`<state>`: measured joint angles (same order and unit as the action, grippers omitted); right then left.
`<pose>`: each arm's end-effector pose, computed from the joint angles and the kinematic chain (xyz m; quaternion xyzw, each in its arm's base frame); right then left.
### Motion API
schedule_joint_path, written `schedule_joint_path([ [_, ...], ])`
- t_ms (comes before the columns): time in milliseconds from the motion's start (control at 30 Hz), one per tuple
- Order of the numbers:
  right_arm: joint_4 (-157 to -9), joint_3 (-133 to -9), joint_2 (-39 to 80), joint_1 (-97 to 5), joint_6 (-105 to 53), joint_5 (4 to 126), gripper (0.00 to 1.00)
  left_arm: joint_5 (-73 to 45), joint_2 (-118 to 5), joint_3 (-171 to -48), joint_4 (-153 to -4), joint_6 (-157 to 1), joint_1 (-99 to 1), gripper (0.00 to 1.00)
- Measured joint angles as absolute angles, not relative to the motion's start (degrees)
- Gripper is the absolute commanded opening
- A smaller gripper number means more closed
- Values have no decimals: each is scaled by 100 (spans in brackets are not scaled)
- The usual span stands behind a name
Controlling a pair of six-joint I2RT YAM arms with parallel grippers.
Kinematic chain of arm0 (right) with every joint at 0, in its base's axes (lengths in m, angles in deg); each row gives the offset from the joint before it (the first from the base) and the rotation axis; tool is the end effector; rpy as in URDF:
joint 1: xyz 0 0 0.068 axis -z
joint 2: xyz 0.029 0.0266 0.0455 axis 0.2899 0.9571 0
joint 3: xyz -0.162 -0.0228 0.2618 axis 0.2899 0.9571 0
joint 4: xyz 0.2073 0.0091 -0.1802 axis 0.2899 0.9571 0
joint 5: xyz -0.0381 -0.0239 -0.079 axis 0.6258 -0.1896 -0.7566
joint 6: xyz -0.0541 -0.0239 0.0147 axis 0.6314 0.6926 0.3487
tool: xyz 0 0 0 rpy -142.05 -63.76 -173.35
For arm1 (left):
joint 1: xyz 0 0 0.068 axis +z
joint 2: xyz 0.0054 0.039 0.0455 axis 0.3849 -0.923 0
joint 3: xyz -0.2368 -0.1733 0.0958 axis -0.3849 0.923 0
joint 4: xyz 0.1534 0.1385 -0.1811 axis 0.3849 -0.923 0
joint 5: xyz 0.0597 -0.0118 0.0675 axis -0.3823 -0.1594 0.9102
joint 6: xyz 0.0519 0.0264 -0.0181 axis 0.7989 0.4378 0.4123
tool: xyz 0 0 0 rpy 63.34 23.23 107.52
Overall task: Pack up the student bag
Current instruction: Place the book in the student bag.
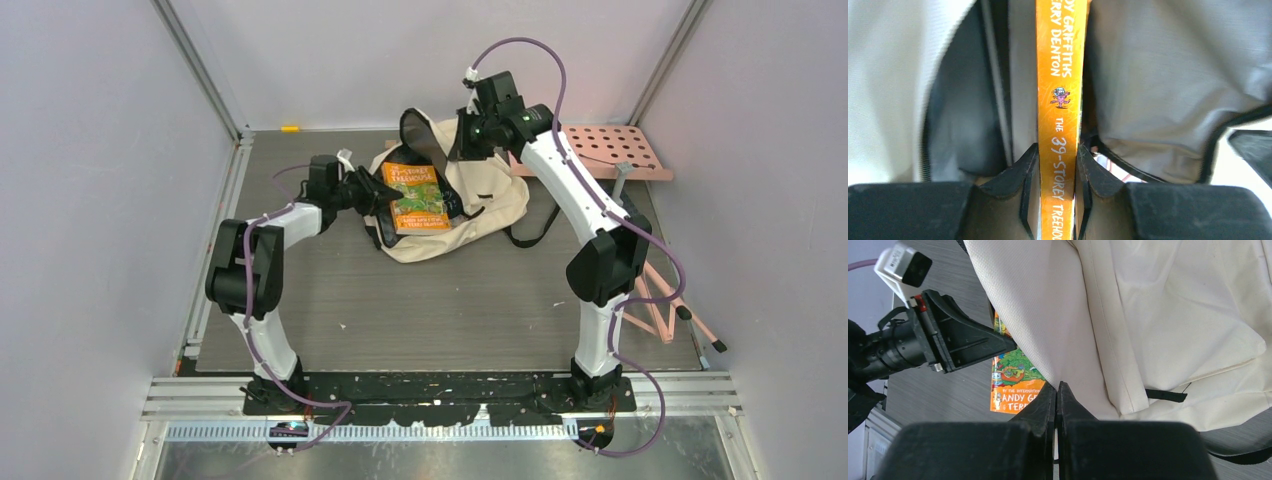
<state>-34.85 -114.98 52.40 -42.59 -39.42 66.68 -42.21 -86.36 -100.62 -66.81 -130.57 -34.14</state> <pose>0.4256 0.2130 0.4024 -0.0763 0.9072 0.2240 0.3478 0.4145 -0.1121 0.2247 -0.2128 0.8022 -0.5117 0.2223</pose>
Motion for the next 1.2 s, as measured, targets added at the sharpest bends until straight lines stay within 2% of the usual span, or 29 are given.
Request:
schedule_joint_path([
  [300, -3411, -11662, 5240, -4259, -3945, 6670, 1, -3712, -8738, -10073, -7376, -12545, -3465, 0],
  [800, -3623, -11437, 5240, -4322, -3910, 6856, 1, -2582, -9958, -11828, -7594, -12904, -4475, 2],
  [967, -3651, -11426, 5243, -4414, -3835, 6856, 1, -2343, -10166, -12263, -7920, -12703, -4645, 27],
  [1100, -3651, -11426, 5243, -4451, -3763, 6836, 0, -2280, -10166, -12396, -8197, -12441, -4665, 56],
  [1200, -3647, -11426, 5251, -4456, -3717, 6812, 1, -2273, -10159, -12472, -8401, -12165, -4689, 70],
])
